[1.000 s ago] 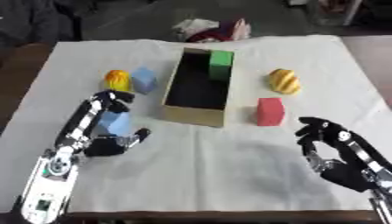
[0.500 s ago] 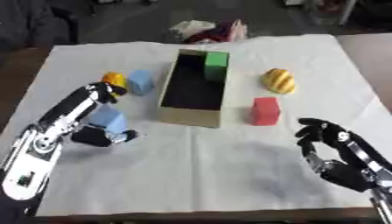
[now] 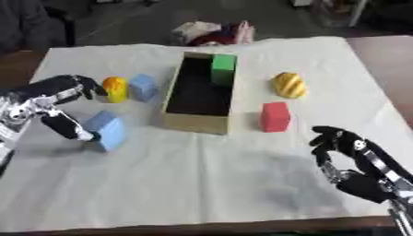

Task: Pick up objects on the table and place them in the box.

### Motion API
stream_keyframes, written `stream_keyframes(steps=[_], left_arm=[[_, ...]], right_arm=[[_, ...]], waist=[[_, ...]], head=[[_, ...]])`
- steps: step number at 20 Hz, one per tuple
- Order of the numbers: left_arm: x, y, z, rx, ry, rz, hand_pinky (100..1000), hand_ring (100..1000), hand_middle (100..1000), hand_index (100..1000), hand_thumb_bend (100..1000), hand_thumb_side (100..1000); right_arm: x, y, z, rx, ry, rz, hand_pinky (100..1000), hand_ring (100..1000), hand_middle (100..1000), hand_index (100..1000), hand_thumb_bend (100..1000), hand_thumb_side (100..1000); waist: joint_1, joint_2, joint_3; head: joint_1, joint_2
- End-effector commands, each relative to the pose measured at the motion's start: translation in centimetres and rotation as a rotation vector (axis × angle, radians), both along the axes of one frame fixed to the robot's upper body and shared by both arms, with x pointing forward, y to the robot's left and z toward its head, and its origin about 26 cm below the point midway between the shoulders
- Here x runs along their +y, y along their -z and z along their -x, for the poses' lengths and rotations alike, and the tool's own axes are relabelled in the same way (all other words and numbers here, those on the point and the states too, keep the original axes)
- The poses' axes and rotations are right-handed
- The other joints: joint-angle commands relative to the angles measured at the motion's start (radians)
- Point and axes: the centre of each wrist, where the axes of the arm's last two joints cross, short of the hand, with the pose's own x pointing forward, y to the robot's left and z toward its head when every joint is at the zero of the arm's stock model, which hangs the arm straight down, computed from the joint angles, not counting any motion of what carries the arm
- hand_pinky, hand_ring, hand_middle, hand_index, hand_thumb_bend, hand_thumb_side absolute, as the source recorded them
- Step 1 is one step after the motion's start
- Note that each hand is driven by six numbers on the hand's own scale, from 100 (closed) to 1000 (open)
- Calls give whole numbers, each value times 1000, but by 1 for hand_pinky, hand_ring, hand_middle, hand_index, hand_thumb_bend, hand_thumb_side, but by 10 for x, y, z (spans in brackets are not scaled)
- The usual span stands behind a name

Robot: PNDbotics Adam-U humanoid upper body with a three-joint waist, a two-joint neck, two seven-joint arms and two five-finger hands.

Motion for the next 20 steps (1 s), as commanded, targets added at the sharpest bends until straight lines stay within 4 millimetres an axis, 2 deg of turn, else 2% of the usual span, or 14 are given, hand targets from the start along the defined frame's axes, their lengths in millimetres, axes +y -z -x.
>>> stream_keyframes(steps=[1, 8, 15, 20], left_arm=[[31, -36, 6, -26, -10, -59, 804, 761, 784, 859, 630, 183], [35, -31, 6, 100, 31, 4, 792, 748, 776, 852, 643, 199], [30, -29, 10, 182, 78, 96, 777, 737, 770, 852, 725, 263], [18, -17, 9, 204, 37, 120, 772, 734, 769, 852, 714, 259]], right_arm=[[0, -7, -3, -23, -12, 9, 765, 656, 668, 886, 100, 410], [1, -8, -3, -24, -18, 9, 765, 656, 668, 885, 100, 411], [1, -8, -3, -22, -21, 11, 765, 656, 668, 885, 100, 413], [2, -8, -3, -22, -26, 11, 765, 657, 668, 884, 100, 414]], waist=[[-1, -9, -5], [-3, -9, -9], [-2, -9, -5], [-3, -9, -5]], head=[[4, -8], [4, -12], [4, -14], [4, -17]])
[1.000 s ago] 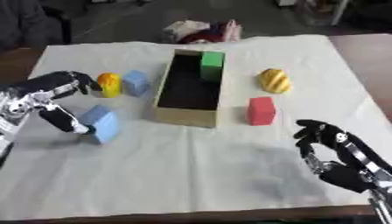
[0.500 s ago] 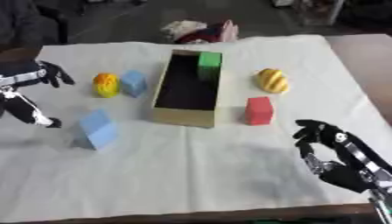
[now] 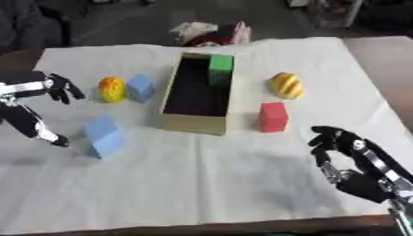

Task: Pick up objects on the table and place them in the box.

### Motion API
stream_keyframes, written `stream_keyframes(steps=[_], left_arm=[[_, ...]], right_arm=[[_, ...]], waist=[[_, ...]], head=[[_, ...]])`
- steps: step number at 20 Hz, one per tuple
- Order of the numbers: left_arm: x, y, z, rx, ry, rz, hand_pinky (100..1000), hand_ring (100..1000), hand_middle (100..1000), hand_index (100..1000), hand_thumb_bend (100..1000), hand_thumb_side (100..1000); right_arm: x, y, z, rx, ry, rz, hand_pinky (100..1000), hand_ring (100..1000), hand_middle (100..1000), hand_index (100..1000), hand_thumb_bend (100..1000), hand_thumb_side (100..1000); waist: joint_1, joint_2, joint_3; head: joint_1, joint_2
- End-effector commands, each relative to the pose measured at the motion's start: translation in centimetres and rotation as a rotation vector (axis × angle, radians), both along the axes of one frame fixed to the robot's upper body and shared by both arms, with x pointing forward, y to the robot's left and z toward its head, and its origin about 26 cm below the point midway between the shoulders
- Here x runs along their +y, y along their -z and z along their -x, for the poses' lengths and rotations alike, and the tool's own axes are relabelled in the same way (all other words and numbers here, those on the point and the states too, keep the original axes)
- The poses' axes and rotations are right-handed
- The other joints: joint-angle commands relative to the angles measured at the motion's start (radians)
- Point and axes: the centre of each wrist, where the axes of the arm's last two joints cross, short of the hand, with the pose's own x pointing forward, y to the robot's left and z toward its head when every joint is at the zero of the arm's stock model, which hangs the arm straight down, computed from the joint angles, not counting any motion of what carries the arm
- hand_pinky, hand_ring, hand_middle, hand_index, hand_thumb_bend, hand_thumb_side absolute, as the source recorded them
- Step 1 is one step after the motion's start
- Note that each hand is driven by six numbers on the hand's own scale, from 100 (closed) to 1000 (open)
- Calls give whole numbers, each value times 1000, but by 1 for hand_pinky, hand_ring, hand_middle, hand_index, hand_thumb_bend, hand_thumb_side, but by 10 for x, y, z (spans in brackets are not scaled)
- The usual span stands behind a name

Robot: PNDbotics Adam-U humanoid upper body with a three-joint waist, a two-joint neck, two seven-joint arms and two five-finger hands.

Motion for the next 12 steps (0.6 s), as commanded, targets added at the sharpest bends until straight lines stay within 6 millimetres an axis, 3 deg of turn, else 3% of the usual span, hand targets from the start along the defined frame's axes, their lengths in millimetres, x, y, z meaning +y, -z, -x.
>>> stream_keyframes(steps=[1, 12], left_arm=[[-2, -11, 1, -36, -38, -27, 772, 734, 769, 852, 714, 259], [-25, 19, -8, -93, -130, -35, 751, 716, 758, 843, 691, 259]], right_arm=[[0, -6, -2, -19, -11, 7, 765, 657, 668, 884, 100, 414], [0, -5, -2, -16, -11, 3, 765, 656, 668, 884, 100, 416]], waist=[[-1, -10, 0], [-4, -7, -1]], head=[[2, -12], [4, -12]])
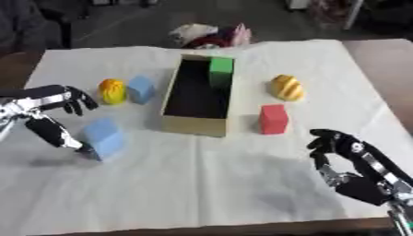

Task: Pick up objects on the table and place them in the box.

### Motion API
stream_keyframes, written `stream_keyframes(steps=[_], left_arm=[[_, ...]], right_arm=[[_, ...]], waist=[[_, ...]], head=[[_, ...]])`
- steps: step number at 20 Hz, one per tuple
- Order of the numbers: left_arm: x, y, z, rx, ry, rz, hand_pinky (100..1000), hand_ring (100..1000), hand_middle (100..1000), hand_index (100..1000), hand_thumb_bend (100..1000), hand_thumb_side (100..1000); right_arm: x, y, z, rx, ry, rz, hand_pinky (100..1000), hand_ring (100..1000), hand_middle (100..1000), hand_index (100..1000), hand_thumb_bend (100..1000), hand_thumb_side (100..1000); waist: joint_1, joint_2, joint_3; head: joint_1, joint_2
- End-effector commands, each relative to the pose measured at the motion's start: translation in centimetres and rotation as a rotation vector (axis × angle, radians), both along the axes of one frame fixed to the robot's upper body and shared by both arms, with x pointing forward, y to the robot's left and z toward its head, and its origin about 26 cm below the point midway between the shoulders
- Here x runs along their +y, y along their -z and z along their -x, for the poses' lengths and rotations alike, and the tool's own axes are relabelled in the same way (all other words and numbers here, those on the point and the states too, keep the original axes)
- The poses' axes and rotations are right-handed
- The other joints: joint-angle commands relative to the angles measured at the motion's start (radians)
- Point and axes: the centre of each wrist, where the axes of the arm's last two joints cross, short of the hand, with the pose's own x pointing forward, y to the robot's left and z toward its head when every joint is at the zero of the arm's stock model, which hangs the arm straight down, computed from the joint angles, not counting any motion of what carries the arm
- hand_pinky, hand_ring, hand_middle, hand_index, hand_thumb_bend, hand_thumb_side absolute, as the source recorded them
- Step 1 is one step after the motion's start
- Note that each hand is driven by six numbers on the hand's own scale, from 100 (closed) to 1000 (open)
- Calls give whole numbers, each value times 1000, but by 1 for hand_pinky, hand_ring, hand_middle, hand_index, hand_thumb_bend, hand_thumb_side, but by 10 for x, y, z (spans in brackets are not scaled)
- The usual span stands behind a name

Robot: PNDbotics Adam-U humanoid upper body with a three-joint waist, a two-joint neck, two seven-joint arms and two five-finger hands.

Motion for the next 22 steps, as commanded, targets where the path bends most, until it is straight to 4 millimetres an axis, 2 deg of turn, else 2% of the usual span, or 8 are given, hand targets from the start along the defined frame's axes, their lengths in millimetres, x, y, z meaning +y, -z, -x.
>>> stream_keyframes(steps=[1, 11, 13, 16, 18, 22], left_arm=[[1, -9, -3, -46, -19, -25, 750, 715, 758, 843, 690, 258], [-10, 3, -7, -54, -13, 6, 717, 664, 697, 803, 619, 199], [-11, 4, -8, -47, -5, 7, 698, 633, 666, 778, 565, 157], [-12, 5, -8, -40, 4, 7, 637, 562, 588, 716, 436, 100], [-12, 2, -8, -57, 4, 9, 601, 518, 540, 677, 382, 100], [-11, -18, -7, -140, 6, 25, 587, 491, 510, 654, 370, 100]], right_arm=[[-1, -6, -2, -19, -4, 2, 765, 656, 668, 884, 100, 416], [0, -6, -2, -18, -7, -1, 765, 656, 668, 884, 100, 418], [0, -5, -2, -17, -8, -1, 765, 657, 668, 884, 100, 419], [-1, -5, -2, -17, -7, -1, 765, 657, 668, 884, 100, 423], [-1, -5, -2, -16, -7, -1, 765, 657, 668, 883, 100, 425], [-1, -5, -2, -16, -5, -1, 765, 657, 668, 883, 100, 427]], waist=[[-1, -8, -1], [-1, -8, -3], [-1, -8, -4], [0, -8, -4], [1, -8, -5], [2, -10, -4]], head=[[3, -9], [3, -10], [4, -9], [4, -9], [4, -8], [1, -8]])
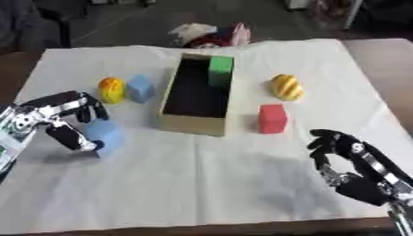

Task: Pick up objects on the table and place them in the box.

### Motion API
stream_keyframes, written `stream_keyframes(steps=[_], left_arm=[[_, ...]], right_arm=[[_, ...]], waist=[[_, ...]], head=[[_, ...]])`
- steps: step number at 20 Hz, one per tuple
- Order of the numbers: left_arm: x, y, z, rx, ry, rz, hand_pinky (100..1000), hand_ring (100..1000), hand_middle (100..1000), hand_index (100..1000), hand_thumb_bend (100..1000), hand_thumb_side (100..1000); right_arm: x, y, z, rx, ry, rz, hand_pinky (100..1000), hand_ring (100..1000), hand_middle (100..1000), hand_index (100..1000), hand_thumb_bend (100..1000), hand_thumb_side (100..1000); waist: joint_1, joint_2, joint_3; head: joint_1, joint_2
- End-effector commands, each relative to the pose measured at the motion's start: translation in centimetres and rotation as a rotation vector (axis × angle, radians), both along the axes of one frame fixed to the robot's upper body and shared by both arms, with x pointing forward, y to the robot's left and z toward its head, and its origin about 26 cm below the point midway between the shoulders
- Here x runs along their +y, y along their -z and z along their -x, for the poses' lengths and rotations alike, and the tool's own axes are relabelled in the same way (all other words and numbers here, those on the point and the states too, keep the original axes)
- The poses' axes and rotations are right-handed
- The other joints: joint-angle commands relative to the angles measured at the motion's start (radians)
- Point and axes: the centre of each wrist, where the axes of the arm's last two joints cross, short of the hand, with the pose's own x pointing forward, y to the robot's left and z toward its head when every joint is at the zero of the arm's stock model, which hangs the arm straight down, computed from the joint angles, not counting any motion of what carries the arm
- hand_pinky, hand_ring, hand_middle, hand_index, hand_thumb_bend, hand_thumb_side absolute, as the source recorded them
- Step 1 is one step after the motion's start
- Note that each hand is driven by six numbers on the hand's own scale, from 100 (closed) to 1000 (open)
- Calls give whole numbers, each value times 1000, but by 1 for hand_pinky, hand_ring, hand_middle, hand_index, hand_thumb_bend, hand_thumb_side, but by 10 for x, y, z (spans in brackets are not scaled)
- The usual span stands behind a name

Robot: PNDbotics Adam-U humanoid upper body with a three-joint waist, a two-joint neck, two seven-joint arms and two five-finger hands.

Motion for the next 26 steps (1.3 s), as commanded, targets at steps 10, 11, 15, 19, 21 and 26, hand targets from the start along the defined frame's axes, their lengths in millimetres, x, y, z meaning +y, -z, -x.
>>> stream_keyframes(steps=[10, 11, 15, 19, 21, 26], left_arm=[[-20, -116, -13, -354, 101, -18, 626, 505, 523, 670, 393, 100], [-27, -119, -18, -358, 125, -22, 627, 506, 523, 670, 392, 100], [-56, -124, -37, -350, 216, -35, 632, 509, 526, 673, 388, 100], [-93, -119, -56, -334, 322, -48, 637, 514, 530, 676, 385, 100], [-108, -112, -63, -323, 373, -55, 638, 515, 532, 677, 384, 100], [-132, -94, -71, -307, 438, -45, 642, 516, 533, 679, 391, 100]], right_arm=[[0, -4, -1, -13, -15, 1, 765, 657, 668, 883, 100, 428], [1, -4, -1, -11, -18, 1, 765, 657, 668, 883, 100, 428], [2, -4, -1, -11, -24, -3, 765, 657, 668, 883, 100, 428], [5, -5, -2, -12, -39, -9, 765, 656, 668, 882, 100, 429], [7, -5, -2, -13, -47, -12, 765, 656, 668, 882, 100, 430], [10, -7, -3, -15, -59, -16, 765, 656, 668, 882, 100, 431]], waist=[[2, -18, -6], [1, -18, -9], [-5, -15, -19], [-10, -11, -32], [-12, -8, -39], [-15, -3, -52]], head=[[-5, -8], [-5, -8], [-6, -10], [-2, -16], [-4, -21], [-9, -29]])
